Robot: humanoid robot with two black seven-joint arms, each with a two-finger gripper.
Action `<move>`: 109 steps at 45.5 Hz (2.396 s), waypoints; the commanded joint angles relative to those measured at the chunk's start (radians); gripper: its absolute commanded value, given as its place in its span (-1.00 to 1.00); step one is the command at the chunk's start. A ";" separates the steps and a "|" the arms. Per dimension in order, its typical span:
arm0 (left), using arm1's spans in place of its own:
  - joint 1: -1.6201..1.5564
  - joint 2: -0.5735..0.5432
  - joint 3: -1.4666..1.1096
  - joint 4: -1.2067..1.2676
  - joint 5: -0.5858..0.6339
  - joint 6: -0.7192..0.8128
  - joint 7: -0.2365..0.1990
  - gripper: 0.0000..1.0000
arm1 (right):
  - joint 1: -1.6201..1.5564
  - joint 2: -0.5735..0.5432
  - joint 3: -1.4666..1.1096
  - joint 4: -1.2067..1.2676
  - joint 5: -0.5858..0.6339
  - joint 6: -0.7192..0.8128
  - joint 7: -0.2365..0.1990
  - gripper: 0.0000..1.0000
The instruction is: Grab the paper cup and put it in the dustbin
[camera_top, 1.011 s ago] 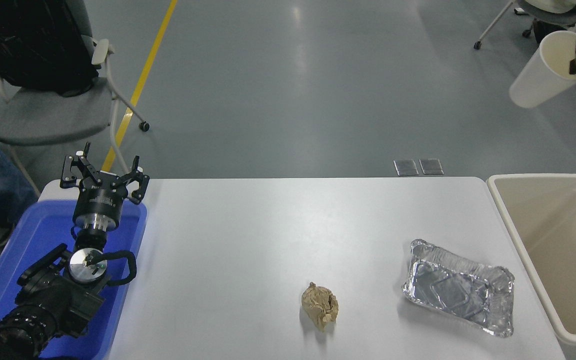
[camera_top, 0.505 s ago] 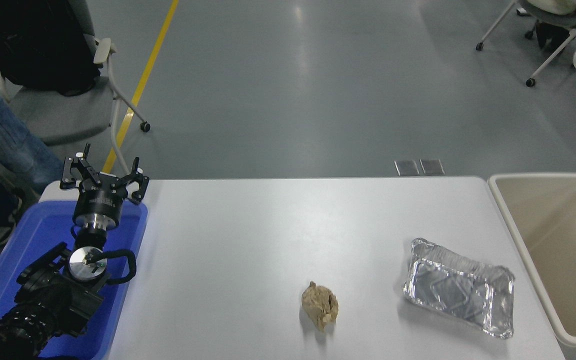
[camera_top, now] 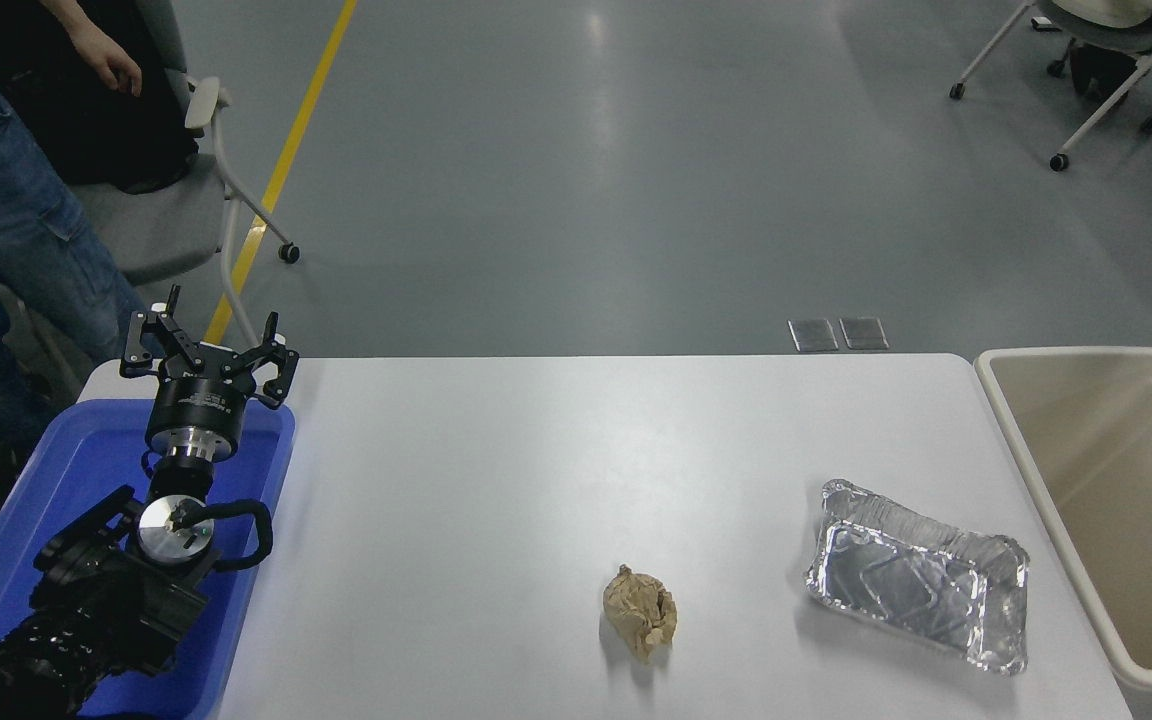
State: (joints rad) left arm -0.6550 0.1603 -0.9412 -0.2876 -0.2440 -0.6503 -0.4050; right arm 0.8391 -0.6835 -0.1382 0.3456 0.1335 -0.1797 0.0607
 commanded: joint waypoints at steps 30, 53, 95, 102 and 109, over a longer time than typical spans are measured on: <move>0.000 -0.001 -0.001 -0.001 0.000 0.000 0.000 0.98 | -0.221 0.226 0.131 -0.151 0.017 -0.020 0.001 -1.00; 0.000 0.001 -0.001 -0.001 0.000 -0.002 0.000 0.98 | -0.222 0.219 0.157 -0.151 0.015 -0.007 0.007 1.00; 0.000 0.001 -0.001 -0.001 0.000 -0.003 0.000 0.98 | 0.213 -0.019 0.074 0.443 -0.667 0.019 0.002 1.00; 0.000 0.001 -0.001 -0.001 0.000 -0.003 0.000 0.98 | 0.311 -0.064 0.031 0.561 -0.801 0.106 -0.001 1.00; 0.000 0.001 -0.001 -0.001 0.000 -0.003 0.000 0.98 | 0.523 -0.070 -0.237 0.650 -0.801 0.181 0.002 1.00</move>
State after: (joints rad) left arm -0.6550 0.1611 -0.9419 -0.2882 -0.2432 -0.6533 -0.4049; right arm 1.1297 -0.7140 -0.1466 0.8301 -0.5594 -0.0828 0.0624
